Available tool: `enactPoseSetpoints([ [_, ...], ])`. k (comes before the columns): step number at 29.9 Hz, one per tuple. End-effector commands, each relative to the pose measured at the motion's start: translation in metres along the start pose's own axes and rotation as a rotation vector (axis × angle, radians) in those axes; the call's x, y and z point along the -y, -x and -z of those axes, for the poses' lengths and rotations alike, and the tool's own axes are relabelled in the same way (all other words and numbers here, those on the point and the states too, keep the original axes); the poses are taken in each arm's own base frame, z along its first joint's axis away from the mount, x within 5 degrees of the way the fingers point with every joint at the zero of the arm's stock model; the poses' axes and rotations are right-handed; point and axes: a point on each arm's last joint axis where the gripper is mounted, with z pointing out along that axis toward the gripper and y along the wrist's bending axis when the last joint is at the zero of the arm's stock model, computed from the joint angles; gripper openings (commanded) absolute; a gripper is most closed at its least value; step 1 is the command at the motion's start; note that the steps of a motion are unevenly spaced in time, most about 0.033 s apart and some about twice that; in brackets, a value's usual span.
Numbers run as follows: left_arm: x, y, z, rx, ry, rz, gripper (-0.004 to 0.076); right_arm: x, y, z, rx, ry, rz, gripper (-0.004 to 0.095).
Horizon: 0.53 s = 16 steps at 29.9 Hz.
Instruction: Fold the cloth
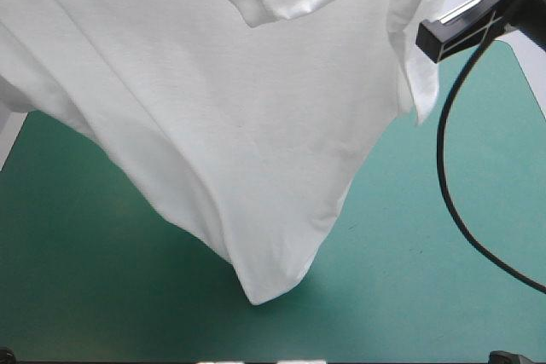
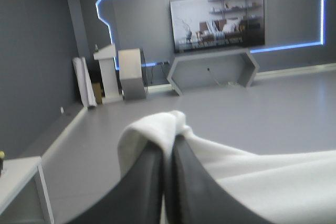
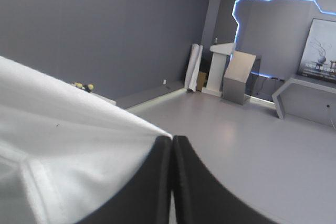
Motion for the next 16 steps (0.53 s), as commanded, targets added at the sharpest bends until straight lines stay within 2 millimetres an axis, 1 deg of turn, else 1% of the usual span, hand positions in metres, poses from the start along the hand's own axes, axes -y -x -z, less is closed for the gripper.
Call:
enactPoseSetpoints([
  [1, -0.012, 0.018, 0.020, 0.144, 0.139, -0.071, -0.0010, 0.022, 0.021, 0.024, 0.159, -0.097, 0.057, -0.0018],
  [5, -0.012, 0.019, 0.019, 0.148, 0.141, -0.087, -0.0010, 0.022, 0.029, 0.025, 0.243, -0.103, 0.094, -0.0018],
  [7, -0.012, 0.015, 0.011, 0.119, 0.136, -0.086, -0.0010, 0.023, 0.030, 0.024, 0.255, -0.122, 0.109, -0.0018],
  [9, -0.011, 0.010, 0.003, 0.087, 0.130, -0.088, -0.0010, 0.022, 0.026, 0.019, 0.221, -0.146, 0.134, -0.0018],
  [11, -0.011, 0.002, -0.009, 0.029, 0.121, -0.087, -0.0010, 0.018, 0.017, 0.005, 0.144, -0.182, 0.175, -0.0018],
  [12, -0.011, -0.006, -0.019, -0.019, 0.114, -0.086, -0.0010, 0.015, 0.011, -0.004, 0.097, -0.213, 0.196, -0.0018],
  [13, -0.011, -0.014, -0.030, -0.069, 0.107, -0.085, -0.0010, 0.012, 0.004, -0.016, 0.047, -0.250, 0.222, -0.0018],
  [16, -0.006, -0.046, -0.072, -0.212, 0.054, -0.067, -0.0010, -0.003, -0.017, -0.050, -0.062, -0.334, 0.285, -0.0018],
])
